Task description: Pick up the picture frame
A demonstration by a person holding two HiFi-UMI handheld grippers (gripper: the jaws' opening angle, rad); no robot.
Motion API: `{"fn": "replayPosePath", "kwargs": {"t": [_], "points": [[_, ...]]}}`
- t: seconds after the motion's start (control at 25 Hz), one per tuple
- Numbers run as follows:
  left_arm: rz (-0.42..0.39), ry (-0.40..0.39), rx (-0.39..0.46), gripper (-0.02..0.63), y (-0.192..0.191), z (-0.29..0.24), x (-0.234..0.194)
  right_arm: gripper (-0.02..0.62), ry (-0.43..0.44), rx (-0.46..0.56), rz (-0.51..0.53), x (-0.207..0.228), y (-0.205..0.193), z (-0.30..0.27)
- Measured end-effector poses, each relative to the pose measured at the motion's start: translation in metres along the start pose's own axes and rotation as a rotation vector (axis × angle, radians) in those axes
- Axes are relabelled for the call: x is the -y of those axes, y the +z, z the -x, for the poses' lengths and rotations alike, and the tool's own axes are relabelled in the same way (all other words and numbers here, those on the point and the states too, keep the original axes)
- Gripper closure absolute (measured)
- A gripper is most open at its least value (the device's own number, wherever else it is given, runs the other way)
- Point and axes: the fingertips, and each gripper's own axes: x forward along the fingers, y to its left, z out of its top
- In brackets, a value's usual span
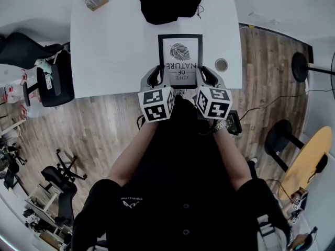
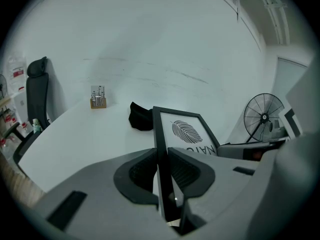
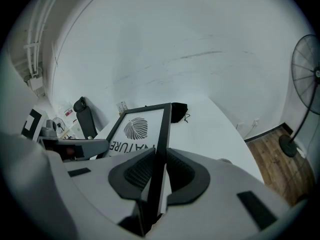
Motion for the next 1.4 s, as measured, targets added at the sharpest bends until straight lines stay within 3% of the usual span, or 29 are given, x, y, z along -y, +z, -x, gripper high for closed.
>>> {"fn": "replayPosePath", "kwargs": {"t": [0.4, 1.4], "points": [[-0.018, -0.012, 0.067, 0.532, 0.026, 0.018, 0.006, 0.528, -0.009, 0.074, 0.021, -0.008, 0.026, 0.02], [-0.124, -0.021, 0.388, 0.532, 0.145, 0.077, 0.031, 0.528, 0.0, 0.369, 0.127, -0.033, 0.142, 0.081]]}}
